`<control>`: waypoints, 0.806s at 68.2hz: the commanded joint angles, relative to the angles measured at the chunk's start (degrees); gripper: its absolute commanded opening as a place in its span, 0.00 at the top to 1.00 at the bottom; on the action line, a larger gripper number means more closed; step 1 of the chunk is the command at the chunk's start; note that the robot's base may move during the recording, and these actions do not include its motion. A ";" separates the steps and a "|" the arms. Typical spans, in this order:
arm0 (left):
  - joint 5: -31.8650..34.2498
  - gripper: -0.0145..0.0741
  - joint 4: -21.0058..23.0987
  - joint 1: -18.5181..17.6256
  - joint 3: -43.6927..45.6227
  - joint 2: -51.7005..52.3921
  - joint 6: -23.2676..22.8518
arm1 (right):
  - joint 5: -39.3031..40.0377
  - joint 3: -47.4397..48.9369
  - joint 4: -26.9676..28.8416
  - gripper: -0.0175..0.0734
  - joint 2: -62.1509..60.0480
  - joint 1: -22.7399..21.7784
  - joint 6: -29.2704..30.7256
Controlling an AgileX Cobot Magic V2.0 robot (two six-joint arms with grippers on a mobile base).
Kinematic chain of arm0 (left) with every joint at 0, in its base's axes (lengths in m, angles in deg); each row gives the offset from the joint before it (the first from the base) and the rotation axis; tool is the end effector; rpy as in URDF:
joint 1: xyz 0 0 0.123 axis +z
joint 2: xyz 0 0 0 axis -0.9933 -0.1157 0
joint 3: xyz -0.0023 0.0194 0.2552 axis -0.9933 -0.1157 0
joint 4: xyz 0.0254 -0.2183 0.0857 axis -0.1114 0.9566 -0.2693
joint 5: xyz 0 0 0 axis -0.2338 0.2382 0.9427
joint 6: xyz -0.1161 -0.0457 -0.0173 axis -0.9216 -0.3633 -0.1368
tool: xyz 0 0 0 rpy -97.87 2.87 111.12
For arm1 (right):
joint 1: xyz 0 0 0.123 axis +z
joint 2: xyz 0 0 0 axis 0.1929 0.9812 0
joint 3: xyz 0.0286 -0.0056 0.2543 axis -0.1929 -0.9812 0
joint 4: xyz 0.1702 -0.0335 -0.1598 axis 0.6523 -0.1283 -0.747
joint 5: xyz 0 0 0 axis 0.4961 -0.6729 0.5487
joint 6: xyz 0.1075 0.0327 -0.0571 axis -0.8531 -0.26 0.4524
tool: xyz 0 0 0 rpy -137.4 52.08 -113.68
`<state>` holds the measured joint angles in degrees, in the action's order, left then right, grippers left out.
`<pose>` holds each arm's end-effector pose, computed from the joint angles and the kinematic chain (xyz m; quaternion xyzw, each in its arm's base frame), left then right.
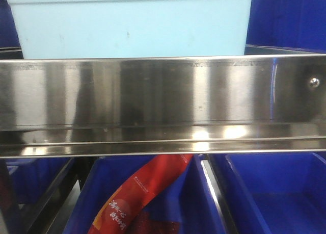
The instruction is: Move two blue bins to right shelf middle
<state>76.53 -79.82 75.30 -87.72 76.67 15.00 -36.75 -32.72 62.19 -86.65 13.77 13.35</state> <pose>0.1041 -0.0147 0.2116 0.0578 0.6852 -0.0405 0.7249 0.1050 0.0064 0.2118 0.0000 0.7105 0.0411 0.7025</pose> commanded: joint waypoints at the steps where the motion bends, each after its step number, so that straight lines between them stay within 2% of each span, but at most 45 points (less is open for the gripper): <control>1: 1.10 0.96 -0.08 0.08 0.14 0.28 -0.47 | 2.09 -1.81 0.30 0.99 -1.20 -0.27 0.34; 55: 1.10 0.96 -0.08 0.08 0.14 0.28 -0.47 | 2.25 -1.81 0.30 0.99 -1.20 -0.27 0.34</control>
<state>76.63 -79.82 75.30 -87.72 76.67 15.00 -35.94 -34.40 62.19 -87.64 13.77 13.45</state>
